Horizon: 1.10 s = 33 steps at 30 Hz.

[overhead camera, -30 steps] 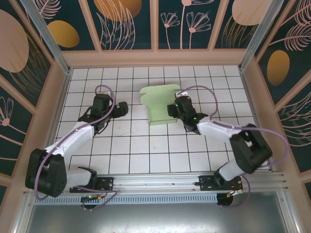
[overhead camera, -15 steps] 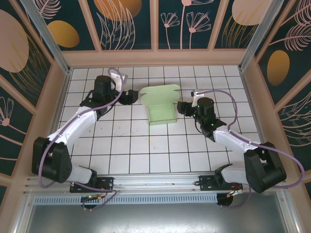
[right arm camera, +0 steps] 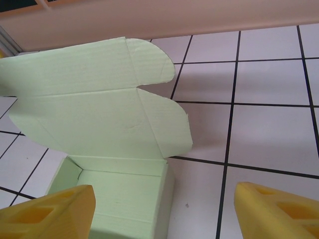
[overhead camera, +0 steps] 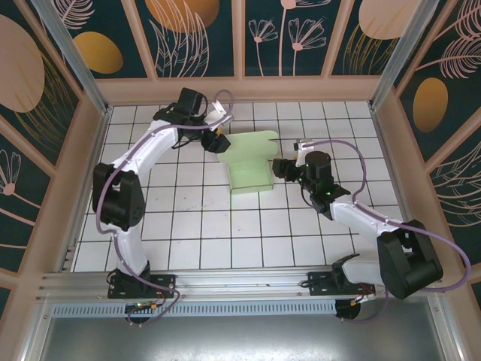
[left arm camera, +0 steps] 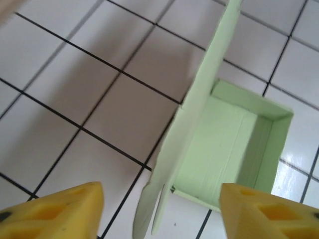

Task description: Fold the paper box

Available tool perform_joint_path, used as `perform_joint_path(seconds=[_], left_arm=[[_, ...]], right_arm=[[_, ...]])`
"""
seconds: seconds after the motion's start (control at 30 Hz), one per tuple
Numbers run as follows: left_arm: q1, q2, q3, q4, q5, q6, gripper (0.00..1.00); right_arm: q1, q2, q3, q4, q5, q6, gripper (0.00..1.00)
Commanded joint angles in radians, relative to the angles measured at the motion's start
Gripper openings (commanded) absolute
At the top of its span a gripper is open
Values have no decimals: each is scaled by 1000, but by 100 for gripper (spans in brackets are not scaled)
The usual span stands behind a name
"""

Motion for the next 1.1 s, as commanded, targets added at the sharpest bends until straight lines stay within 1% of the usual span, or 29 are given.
perform_joint_path(seconds=[0.0,0.13,0.2,0.3,0.33,0.4,0.43,0.6,0.73,0.8,0.87,0.97,1.03,1.07], left_arm=[[-7,79,119,-232,16,130,54],[-12,148,207,-316,6,153,35],[-13,152,207,-322,-6,159,34],[-12,138,187,-322,-29,169,35],[-13,133,179,-322,-36,172,34],[-12,126,167,-323,-41,175,22],[-12,122,163,-324,-43,175,19],[-12,127,156,-316,-41,169,19],[-12,136,155,-310,-39,166,22],[-13,140,157,-310,-39,164,16],[-12,140,158,-310,-39,165,6],[-12,136,154,-308,-46,167,6],[-12,134,151,-310,-48,169,1],[-12,132,149,-310,-48,170,0]], right_arm=[[-12,6,-11,26,-5,-21,74],[-13,8,-14,26,-5,-25,74],[-14,11,-15,26,-1,-28,74],[-14,16,-16,27,0,-29,74],[-14,19,-16,27,0,-29,74],[-14,24,-14,28,-3,-28,74],[-15,25,-14,28,-4,-27,74],[-14,31,-9,30,-13,-23,74],[-15,28,-11,24,-12,-23,74],[-15,24,-11,21,-8,-24,74],[-15,20,-9,21,-7,-23,74],[-14,19,-5,18,-4,-25,74],[-15,17,0,14,-2,-25,74],[-16,15,6,11,-4,-26,74]])
